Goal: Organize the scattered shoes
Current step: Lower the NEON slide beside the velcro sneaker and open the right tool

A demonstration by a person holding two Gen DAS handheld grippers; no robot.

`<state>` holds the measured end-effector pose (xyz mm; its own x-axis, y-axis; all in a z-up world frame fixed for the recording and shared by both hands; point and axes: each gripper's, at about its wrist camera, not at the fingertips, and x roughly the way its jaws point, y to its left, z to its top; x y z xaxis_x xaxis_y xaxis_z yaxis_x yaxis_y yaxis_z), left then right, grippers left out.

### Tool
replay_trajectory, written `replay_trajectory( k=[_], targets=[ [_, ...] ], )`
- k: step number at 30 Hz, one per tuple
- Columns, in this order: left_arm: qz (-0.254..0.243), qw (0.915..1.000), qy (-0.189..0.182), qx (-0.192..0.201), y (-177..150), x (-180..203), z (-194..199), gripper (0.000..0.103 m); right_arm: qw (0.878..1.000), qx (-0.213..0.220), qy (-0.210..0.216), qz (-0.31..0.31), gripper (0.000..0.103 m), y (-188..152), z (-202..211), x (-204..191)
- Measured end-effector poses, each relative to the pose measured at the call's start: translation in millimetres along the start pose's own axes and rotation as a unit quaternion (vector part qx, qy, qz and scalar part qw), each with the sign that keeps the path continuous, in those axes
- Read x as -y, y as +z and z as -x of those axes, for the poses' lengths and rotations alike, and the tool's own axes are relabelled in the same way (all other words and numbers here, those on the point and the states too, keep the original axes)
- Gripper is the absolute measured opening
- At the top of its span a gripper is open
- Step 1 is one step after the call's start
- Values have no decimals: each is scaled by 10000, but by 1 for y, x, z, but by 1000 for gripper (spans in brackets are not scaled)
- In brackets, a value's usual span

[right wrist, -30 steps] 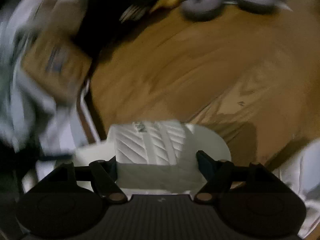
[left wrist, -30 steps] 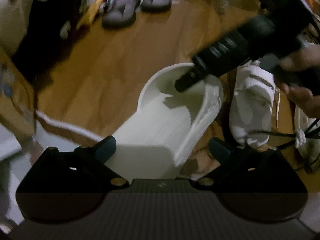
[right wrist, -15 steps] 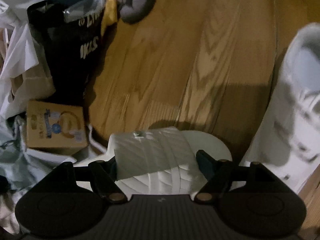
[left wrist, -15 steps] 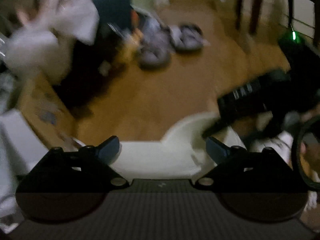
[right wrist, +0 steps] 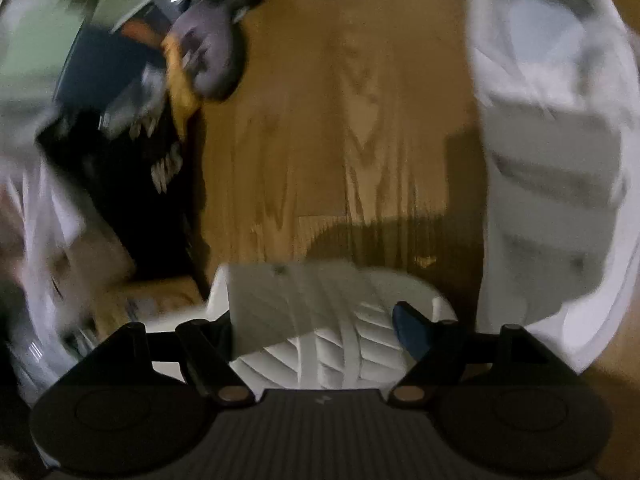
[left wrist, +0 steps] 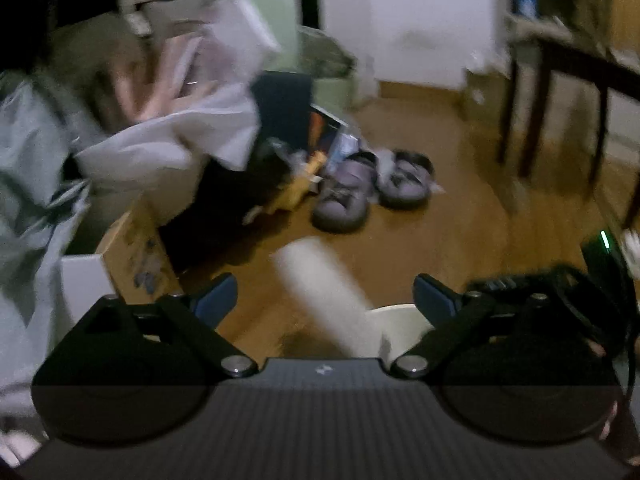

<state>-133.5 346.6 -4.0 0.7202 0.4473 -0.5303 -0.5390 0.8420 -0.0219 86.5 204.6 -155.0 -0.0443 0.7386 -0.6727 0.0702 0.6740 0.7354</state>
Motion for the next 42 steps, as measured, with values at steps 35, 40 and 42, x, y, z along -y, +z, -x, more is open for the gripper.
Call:
replay_trajectory(
  k=[35, 40, 42],
  targets=[
    [392, 9794, -56, -1979, -31, -35, -84, 99, 9081, 1633, -2140, 3207, 89, -15, -30, -54],
    [436, 9764, -81, -2115, -35, -33, -90, 99, 9171, 1467, -2586, 2655, 92, -28, -36, -48],
    [467, 9759, -122, -2130, -36, -32, -90, 99, 9377, 1316, -2340, 2207, 92, -25, -38, -40]
  ],
)
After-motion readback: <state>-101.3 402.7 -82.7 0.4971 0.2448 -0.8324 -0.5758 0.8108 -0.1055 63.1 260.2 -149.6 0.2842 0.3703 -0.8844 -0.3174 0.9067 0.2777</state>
